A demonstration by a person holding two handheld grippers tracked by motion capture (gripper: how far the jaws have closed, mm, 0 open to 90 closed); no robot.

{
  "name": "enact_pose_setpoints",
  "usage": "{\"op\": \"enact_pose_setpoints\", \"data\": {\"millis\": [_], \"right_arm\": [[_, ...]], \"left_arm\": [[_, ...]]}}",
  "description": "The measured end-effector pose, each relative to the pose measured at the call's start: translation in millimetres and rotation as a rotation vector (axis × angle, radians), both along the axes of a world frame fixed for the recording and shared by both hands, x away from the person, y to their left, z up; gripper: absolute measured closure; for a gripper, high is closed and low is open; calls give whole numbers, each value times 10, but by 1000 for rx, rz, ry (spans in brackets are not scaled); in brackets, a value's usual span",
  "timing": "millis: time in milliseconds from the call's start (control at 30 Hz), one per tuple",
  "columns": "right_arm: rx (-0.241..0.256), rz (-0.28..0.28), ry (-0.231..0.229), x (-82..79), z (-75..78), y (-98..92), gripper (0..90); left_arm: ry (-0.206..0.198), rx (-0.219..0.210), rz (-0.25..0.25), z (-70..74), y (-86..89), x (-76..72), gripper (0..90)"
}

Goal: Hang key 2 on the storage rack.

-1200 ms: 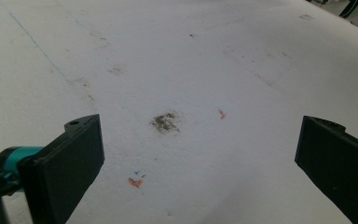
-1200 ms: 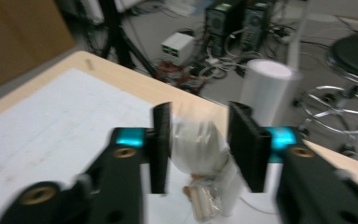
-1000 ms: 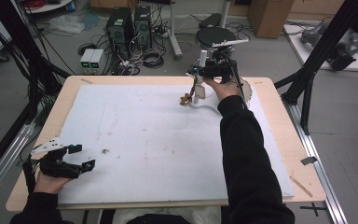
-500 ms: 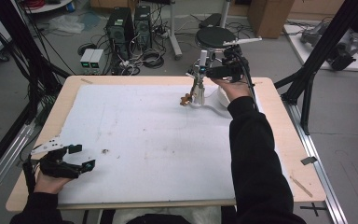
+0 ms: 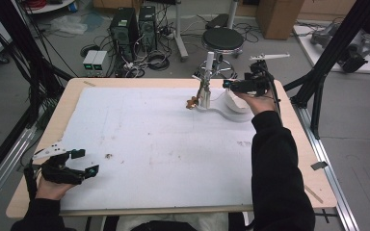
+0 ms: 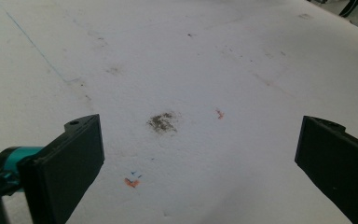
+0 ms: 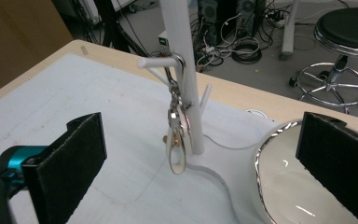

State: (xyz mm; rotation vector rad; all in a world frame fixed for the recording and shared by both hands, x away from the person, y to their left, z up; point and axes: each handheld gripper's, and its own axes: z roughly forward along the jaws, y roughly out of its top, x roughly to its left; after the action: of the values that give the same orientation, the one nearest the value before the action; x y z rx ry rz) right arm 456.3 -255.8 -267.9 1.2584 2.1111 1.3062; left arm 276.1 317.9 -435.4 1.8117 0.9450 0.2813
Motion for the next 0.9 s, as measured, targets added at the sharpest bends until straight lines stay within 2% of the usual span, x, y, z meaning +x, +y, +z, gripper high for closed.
{"op": "enact_pose_setpoints", "data": {"millis": [167, 333, 533, 733, 900], "right_arm": [[9, -7, 12, -42, -106, -107, 7], [23, -24, 4, -140, -253, -246, 7], [36, -37, -4, -235, -348, -366, 7], [29, -33, -57, -433, -403, -434, 7], [7, -31, -75, -551, -475, -437, 7]], "left_arm": [[-1, -3, 3, 4, 3, -4, 17], [0, 4, 5, 3, 0, -6, 17], [0, 5, 5, -2, -4, -4, 17], [0, 8, 7, -2, -1, -6, 17], [-2, 4, 4, -5, -3, -1, 17]]}}
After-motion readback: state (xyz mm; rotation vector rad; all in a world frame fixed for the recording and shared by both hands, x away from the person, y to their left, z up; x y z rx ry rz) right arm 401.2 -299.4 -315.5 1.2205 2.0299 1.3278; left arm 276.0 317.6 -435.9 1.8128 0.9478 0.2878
